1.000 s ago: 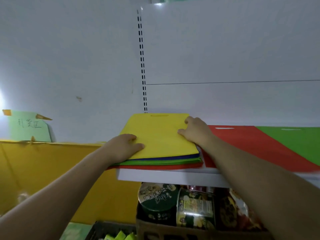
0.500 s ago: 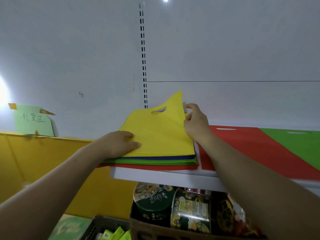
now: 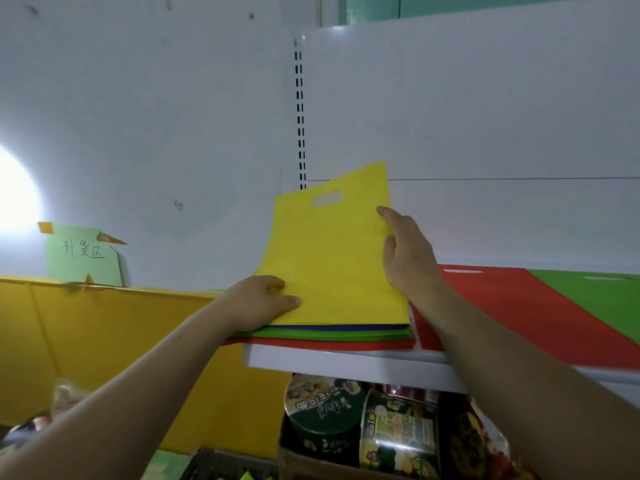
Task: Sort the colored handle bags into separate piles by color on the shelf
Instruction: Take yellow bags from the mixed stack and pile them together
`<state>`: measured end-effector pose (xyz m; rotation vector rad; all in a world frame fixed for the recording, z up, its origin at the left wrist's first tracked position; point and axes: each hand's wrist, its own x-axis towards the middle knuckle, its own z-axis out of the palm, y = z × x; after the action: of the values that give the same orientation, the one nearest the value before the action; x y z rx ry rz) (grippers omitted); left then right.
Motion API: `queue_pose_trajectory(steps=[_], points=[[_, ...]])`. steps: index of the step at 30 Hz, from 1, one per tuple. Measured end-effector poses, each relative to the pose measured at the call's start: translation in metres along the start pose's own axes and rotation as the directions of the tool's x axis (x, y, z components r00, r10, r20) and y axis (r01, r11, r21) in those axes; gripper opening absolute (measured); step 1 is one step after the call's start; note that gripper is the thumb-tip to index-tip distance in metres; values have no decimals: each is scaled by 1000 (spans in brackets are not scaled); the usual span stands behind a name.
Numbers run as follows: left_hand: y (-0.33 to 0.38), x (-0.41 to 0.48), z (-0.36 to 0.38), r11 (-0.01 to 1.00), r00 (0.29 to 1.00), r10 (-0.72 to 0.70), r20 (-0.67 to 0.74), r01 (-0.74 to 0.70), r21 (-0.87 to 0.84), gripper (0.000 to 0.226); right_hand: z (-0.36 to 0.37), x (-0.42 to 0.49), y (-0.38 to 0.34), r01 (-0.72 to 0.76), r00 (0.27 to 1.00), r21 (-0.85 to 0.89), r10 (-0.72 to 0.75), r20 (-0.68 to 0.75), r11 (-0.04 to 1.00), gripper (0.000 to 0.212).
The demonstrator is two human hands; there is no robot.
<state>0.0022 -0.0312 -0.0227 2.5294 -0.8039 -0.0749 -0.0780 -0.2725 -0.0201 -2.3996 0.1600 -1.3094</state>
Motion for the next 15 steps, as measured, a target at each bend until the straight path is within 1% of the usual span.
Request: queue_pose_trajectory(steps=[3,5,7,9,11,13,15], points=[[-3,0,-6,992,997,-1,-74,-8,-124,67,-5,-2,-10,100,986,9,-98,-136,995,42],[-8,2,-11,979,990,-19,-143,-11,-203,68,-8,0,-14,122,968,44,-109,-227,992,40],[-15,4,-17,956,983,-37,-178,-17,-294,67,-13,2,-19,73,960,116,-38,-277,991,39],[-19,5,-23,919,980,-56,-189,-24,-393,63,-18,5,-25,-17,955,215,79,-285,976,40],[-22,5,-29,878,973,-61,-225,-54,-476,54,-23,5,-32,-73,944,296,161,-286,952,41],[-23,1,-34,824,962,-66,-266,-98,-559,41,-29,6,-39,-89,935,353,200,-294,931,42],[-23,-4,-40,755,962,-47,-270,-143,-640,30,-38,5,-46,-104,926,387,231,-300,916,43]])
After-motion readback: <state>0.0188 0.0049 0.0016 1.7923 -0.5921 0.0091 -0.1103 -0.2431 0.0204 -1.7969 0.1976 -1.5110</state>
